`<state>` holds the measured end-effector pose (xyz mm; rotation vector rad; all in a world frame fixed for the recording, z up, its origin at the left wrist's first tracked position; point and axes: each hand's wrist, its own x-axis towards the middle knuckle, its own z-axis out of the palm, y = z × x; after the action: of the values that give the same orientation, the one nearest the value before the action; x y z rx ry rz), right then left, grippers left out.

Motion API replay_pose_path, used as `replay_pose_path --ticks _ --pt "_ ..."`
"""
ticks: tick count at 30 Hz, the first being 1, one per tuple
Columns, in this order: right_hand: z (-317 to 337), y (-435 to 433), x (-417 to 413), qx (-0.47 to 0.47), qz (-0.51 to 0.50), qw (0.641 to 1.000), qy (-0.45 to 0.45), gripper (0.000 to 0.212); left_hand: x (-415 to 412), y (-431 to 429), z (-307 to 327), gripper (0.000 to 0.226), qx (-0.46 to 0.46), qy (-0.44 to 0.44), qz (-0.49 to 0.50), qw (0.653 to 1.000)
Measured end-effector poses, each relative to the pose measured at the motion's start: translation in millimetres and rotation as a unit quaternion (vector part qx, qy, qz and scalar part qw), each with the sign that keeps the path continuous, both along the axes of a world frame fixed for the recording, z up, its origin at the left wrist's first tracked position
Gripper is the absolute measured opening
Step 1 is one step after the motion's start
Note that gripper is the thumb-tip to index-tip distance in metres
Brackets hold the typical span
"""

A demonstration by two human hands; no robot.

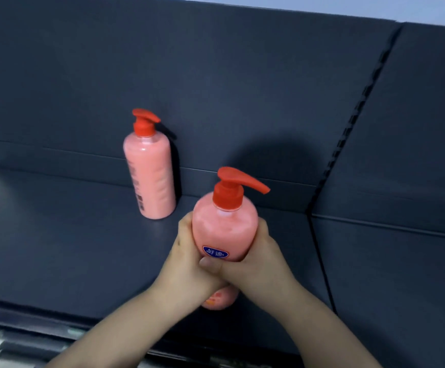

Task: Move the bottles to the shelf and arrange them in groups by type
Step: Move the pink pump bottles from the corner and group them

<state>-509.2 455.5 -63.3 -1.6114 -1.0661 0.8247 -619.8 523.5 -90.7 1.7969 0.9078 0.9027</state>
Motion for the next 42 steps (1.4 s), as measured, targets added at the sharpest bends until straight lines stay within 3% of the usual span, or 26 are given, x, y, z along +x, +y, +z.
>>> replay_pose_path --ticks 5,10,17,20,26,31,38,42 --pt "-3 45 -38 -0.011 0.011 1.0 -0.02 0.077 -38 39 -4 0.089 0.005 -0.028 0.021 0.999" --pt "-4 85 -61 -0.013 0.024 0.999 -0.025 0.081 -60 91 -14 0.069 -0.009 -0.04 -0.003 0.999" --pt "-13 115 -58 -0.011 0.059 0.998 -0.03 0.083 -60 117 -25 0.084 -0.029 -0.069 0.028 0.997" --pt "-17 119 -47 -0.004 0.075 0.997 -0.019 0.08 -52 116 -25 0.08 -0.025 -0.068 0.058 0.996" --pt "-24 137 -21 0.016 0.072 0.997 -0.02 0.085 -28 104 -23 0.096 0.046 0.005 0.142 0.989" --pt "-43 169 -7 0.035 0.074 0.994 -0.071 0.097 -14 108 -25 0.094 0.075 0.052 0.181 0.979" --pt "-55 186 -8 0.054 0.062 0.994 -0.073 0.096 -24 115 -15 0.092 0.079 0.148 0.155 0.974" --pt "-45 184 -18 0.03 0.036 0.996 -0.076 0.098 -31 124 -10 0.075 0.081 0.228 0.143 0.96"
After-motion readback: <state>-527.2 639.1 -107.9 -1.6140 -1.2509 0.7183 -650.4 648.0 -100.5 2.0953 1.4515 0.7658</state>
